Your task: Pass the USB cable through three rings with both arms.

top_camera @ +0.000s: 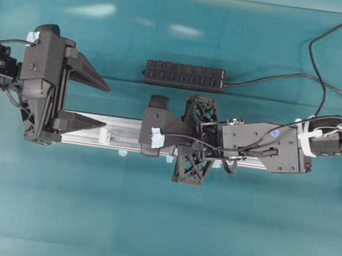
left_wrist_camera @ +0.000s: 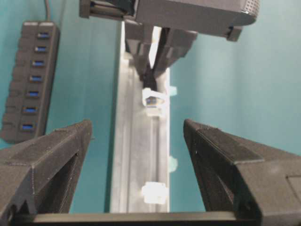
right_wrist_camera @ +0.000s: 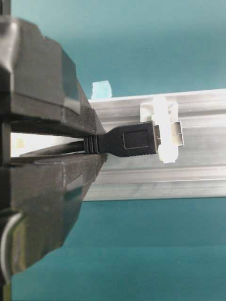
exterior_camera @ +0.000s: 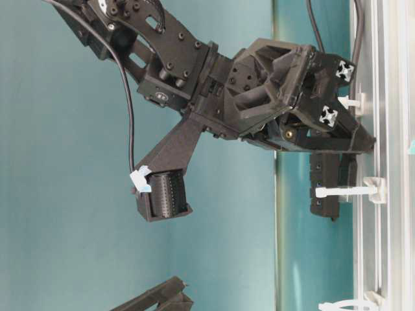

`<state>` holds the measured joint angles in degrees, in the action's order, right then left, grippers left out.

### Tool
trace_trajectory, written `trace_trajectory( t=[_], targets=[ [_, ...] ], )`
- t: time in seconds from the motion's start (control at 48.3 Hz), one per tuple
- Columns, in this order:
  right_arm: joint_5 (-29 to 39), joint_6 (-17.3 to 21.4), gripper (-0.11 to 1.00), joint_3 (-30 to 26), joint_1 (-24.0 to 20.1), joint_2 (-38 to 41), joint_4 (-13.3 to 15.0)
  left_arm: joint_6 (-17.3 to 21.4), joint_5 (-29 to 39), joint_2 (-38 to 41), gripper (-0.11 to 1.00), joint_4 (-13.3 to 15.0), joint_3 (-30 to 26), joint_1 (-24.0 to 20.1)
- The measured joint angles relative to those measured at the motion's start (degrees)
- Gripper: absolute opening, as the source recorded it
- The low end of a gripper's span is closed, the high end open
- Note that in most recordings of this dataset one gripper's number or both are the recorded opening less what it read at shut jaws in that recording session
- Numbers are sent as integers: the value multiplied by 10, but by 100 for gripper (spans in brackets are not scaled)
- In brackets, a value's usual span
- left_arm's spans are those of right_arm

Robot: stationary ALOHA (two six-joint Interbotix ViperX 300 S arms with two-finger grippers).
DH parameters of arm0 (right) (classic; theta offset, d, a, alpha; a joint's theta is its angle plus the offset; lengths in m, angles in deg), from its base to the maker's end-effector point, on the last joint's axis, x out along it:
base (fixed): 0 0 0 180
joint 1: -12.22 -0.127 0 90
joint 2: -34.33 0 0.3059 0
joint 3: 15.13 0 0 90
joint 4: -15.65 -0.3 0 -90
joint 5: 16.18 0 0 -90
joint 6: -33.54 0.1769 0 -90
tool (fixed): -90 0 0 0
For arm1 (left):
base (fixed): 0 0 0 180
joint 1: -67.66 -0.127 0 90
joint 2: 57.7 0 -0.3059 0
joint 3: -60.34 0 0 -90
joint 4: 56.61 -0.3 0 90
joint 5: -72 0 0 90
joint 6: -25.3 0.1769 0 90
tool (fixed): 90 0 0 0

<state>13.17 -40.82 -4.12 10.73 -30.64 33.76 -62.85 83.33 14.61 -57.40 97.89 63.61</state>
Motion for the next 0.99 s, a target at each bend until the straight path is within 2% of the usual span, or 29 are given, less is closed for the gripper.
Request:
trace_trajectory(
  t=[0.559, 0.995],
  targets=[
    [18, -1, -8, -36, -8, 17, 0, 0, 1, 0, 87, 0, 0, -1],
    [17, -1, -8, -38, -9, 11, -5, -7, 0, 7, 87, -1, -1, -1]
  ],
)
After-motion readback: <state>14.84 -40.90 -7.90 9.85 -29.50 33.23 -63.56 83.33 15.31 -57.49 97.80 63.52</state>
